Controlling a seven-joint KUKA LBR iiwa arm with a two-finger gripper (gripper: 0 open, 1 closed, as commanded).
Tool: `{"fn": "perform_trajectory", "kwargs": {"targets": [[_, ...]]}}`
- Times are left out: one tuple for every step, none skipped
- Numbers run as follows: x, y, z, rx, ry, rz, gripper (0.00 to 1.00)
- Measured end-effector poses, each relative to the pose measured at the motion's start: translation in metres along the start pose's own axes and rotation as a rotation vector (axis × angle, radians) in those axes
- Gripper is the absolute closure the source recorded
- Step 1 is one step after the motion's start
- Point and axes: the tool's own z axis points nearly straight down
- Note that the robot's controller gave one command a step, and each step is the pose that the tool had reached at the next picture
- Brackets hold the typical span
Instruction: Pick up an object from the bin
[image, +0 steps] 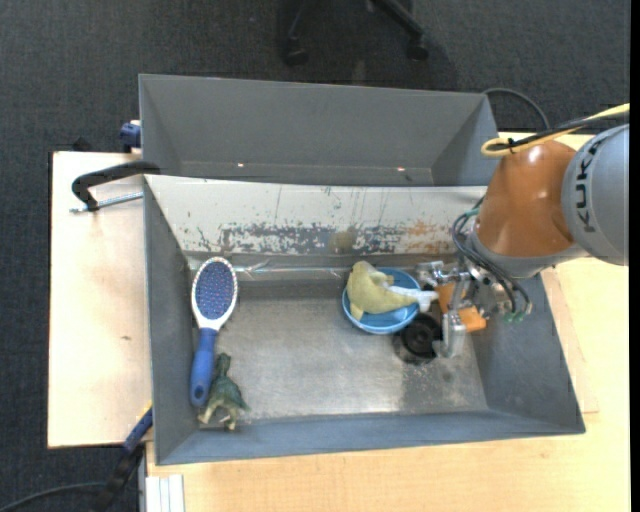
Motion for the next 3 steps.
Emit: {"fn": "perform_trajectory", "kwargs": {"targets": [[-0.002, -0.002, -0.005, 0.003, -0.008, 0.001, 1.00], [-0.001, -0.005, -0.115, 0.008, -0.021, 0.027, 1.00], [-0.017, -0.007, -0.254, 0.007, -0.023, 0.070, 1.00]]}}
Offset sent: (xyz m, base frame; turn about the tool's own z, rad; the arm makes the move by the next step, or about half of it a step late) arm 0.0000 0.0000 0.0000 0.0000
